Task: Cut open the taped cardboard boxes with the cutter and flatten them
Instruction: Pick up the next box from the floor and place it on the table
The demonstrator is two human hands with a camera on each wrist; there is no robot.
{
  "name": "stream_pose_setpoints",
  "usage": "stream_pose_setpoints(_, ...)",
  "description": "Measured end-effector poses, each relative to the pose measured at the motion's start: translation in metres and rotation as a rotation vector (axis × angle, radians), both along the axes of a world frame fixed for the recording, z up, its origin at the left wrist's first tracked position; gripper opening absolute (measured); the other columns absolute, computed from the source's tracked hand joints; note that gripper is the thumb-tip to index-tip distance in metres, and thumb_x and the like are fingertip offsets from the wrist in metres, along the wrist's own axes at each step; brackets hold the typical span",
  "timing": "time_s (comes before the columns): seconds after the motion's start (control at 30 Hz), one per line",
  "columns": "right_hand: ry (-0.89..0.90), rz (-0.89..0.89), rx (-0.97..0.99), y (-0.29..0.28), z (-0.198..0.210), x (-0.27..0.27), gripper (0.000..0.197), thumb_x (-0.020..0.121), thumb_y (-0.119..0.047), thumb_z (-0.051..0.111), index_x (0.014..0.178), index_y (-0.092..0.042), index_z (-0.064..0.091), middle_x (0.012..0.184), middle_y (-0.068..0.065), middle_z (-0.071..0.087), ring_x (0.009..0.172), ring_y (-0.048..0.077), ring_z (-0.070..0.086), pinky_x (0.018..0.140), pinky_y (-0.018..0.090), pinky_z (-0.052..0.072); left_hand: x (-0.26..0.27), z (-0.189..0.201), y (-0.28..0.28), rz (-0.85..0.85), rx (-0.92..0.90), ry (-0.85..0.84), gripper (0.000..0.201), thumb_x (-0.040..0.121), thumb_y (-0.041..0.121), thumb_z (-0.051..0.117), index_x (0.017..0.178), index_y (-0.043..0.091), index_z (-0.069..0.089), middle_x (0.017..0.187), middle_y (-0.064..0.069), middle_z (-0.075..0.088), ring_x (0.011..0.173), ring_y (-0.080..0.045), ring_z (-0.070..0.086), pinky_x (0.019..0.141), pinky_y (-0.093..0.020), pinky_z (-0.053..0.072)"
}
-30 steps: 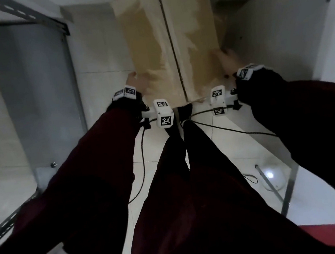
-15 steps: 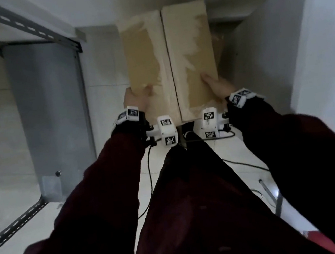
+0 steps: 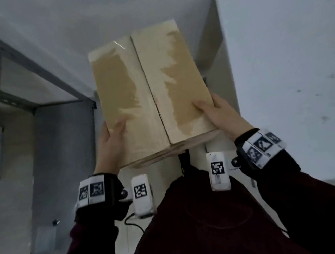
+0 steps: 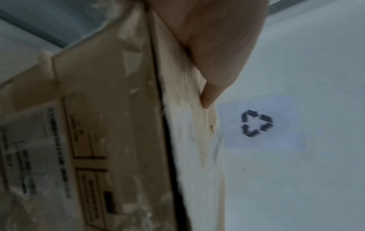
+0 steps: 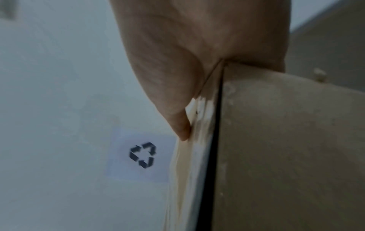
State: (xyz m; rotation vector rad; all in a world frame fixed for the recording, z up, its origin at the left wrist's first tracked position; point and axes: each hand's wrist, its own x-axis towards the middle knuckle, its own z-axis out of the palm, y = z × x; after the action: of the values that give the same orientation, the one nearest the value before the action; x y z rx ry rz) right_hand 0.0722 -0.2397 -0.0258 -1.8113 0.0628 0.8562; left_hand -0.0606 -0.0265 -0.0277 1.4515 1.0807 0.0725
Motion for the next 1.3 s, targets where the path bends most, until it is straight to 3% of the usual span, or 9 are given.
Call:
stream_pose_setpoints(0.07, -0.090, -0.034, 0.028, -0.026, 0.031, -0.017, 0.053, 0.087, -0.046, 0.057, 0.136, -0.030, 0.044, 0.129, -0.010, 0.058, 0.115, 0.011, 0.056, 0.102, 0.036, 0.044, -0.009, 0.025, -0.020, -0.031, 0.033, -0.092, 0.043, 0.094, 0.037, 0.055, 0.133, 0.021, 0.052, 0.120, 0.005, 0.062, 0.100, -0.008, 0.061, 0.078, -0.022, 0.048)
stream_pose_setpoints(0.17, -0.177, -0.123, 0.041, -0.068, 0.068, -0.039, 0.048, 0.089, -0.042, 0.055, 0.135, -0.030, 0.045, 0.127, -0.012, 0.058, 0.113, 0.008, 0.057, 0.098, 0.033, 0.046, -0.011, 0.060, -0.050, -0.077, 0.015, -0.204, 0.034, 0.095, 0.026, 0.052, 0.129, 0.021, 0.055, 0.110, 0.011, 0.064, 0.098, -0.008, 0.061, 0.075, -0.021, 0.047)
stream_pose_setpoints(0.3, -0.243, -0.306, 0.028, -0.128, 0.095, -0.054, 0.039, 0.092, -0.028, 0.050, 0.131, -0.023, 0.044, 0.118, -0.006, 0.060, 0.104, 0.010, 0.059, 0.078, 0.026, 0.046, 0.008, 0.089, -0.098, -0.216, -0.025, -0.314, 0.037, 0.096, 0.015, 0.048, 0.132, 0.011, 0.051, 0.105, 0.008, 0.060, 0.084, -0.003, 0.057, 0.067, -0.010, 0.046)
stream_pose_setpoints(0.37, -0.259, -0.394, 0.016, -0.159, 0.102, -0.055, 0.038, 0.092, -0.026, 0.048, 0.129, -0.022, 0.042, 0.113, -0.006, 0.060, 0.099, 0.012, 0.060, 0.071, 0.026, 0.045, 0.024, 0.095, -0.126, -0.283, -0.010, -0.359, 0.039, 0.094, 0.015, 0.050, 0.133, 0.013, 0.052, 0.114, 0.006, 0.061, 0.096, -0.008, 0.058, 0.079, -0.013, 0.046)
stream_pose_setpoints(0.43, -0.269, -0.467, 0.013, -0.194, 0.105, -0.055, 0.037, 0.092, -0.025, 0.048, 0.129, -0.022, 0.042, 0.110, -0.007, 0.060, 0.096, 0.013, 0.060, 0.068, 0.027, 0.045, 0.040, 0.096, -0.158, -0.347, -0.030, -0.368, 0.043, 0.089, 0.024, 0.055, 0.132, 0.021, 0.053, 0.124, 0.005, 0.061, 0.111, -0.014, 0.057, 0.094, -0.026, 0.045)
stream_pose_setpoints(0.53, -0.283, -0.538, 0.006, -0.252, 0.107, -0.052, 0.036, 0.093, -0.025, 0.047, 0.128, -0.022, 0.042, 0.109, -0.005, 0.061, 0.091, 0.011, 0.061, 0.064, 0.025, 0.044, 0.065, 0.092, -0.213, -0.413, -0.057, -0.345, 0.032, 0.093, 0.024, 0.053, 0.125, 0.025, 0.055, 0.120, 0.004, 0.062, 0.110, -0.015, 0.058, 0.096, -0.029, 0.045)
stream_pose_setpoints(0.67, -0.294, -0.568, -0.023, -0.336, 0.101, -0.042, 0.028, 0.093, -0.026, 0.047, 0.121, -0.023, 0.046, 0.109, -0.005, 0.061, 0.094, 0.011, 0.061, 0.071, 0.028, 0.047, 0.092, 0.090, -0.299, -0.474, -0.080, -0.361, 0.026, 0.096, 0.015, 0.049, 0.120, 0.022, 0.057, 0.105, 0.009, 0.065, 0.091, -0.005, 0.060, 0.075, -0.012, 0.049)
stream_pose_setpoints(0.97, -0.339, -0.501, -0.027, -0.486, 0.092, 0.013, 0.035, 0.094, -0.031, 0.049, 0.127, -0.022, 0.051, 0.121, -0.003, 0.062, 0.108, 0.016, 0.060, 0.092, 0.033, 0.048, 0.145, 0.084, -0.446, -0.506, -0.059, -0.372, 0.034, 0.097, 0.012, 0.044, 0.129, 0.011, 0.053, 0.111, -0.001, 0.063, 0.087, -0.007, 0.061, 0.065, -0.012, 0.050)
stream_pose_setpoints(1.3, -0.351, -0.401, 0.036, -0.546, 0.078, 0.130, 0.035, 0.095, -0.029, 0.050, 0.129, -0.020, 0.054, 0.116, -0.003, 0.064, 0.102, 0.013, 0.062, 0.078, 0.024, 0.048, 0.226, 0.069, -0.509, -0.410, -0.019, -0.380, 0.036, 0.099, 0.016, 0.045, 0.134, 0.013, 0.048, 0.121, -0.002, 0.059, 0.108, -0.018, 0.058, 0.087, -0.026, 0.048)
